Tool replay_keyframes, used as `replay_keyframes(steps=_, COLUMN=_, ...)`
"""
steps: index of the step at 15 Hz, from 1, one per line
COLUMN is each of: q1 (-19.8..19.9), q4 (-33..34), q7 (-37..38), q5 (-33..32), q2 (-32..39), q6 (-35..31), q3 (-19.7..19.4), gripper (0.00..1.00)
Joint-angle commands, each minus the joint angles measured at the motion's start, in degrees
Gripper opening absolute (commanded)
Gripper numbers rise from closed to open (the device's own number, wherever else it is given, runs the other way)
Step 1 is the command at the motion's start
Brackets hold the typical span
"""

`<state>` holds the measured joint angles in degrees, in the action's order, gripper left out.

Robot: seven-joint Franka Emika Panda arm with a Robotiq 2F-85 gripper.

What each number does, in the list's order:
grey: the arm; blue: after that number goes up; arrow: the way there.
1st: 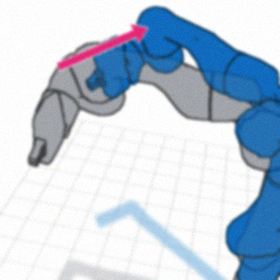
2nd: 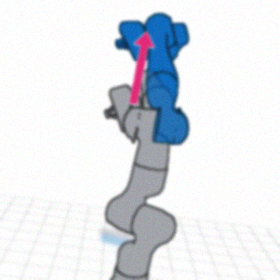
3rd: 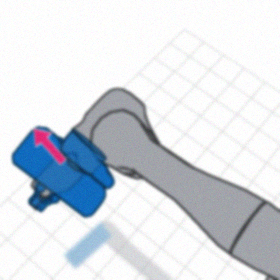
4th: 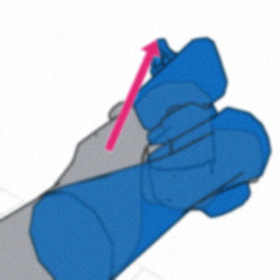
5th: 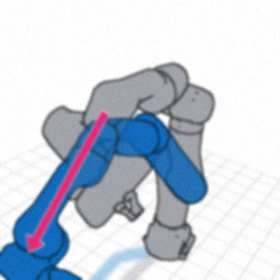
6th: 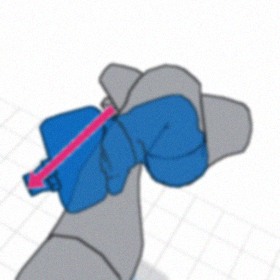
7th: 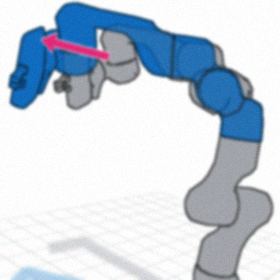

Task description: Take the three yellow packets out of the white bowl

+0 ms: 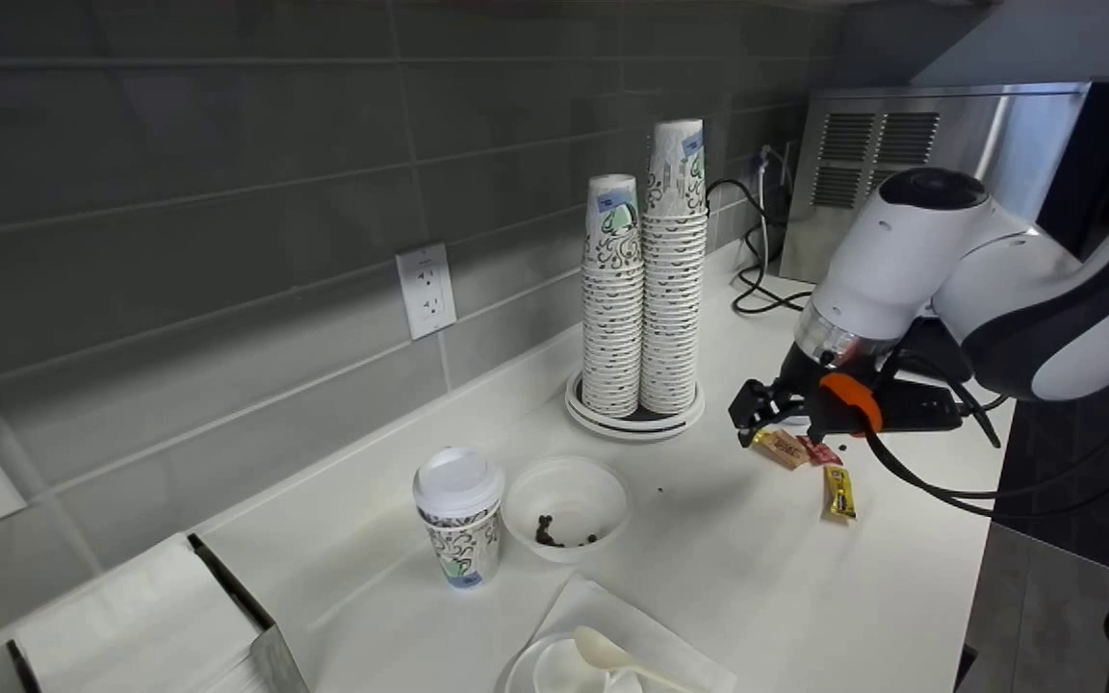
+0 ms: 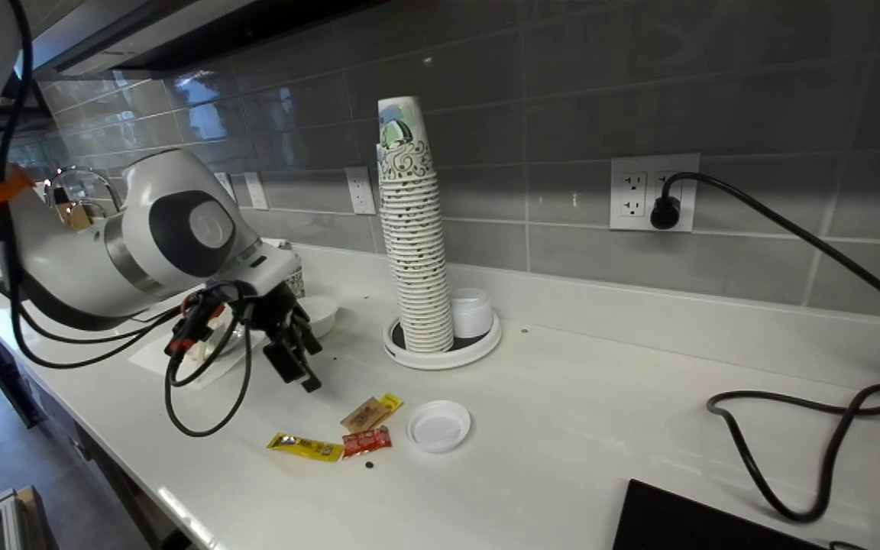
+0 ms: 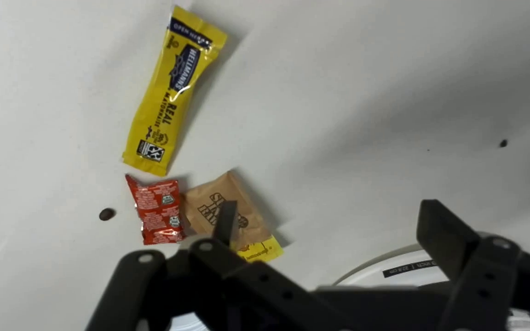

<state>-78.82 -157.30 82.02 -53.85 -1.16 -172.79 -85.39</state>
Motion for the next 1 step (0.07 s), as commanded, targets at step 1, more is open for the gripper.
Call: replay_keyframes(steps=1, q1=0.0, q4=0.0, q7=0.0, q5=-0.2, q2=-0.3, q6=0.0, q3=-0.1, gripper=1.00)
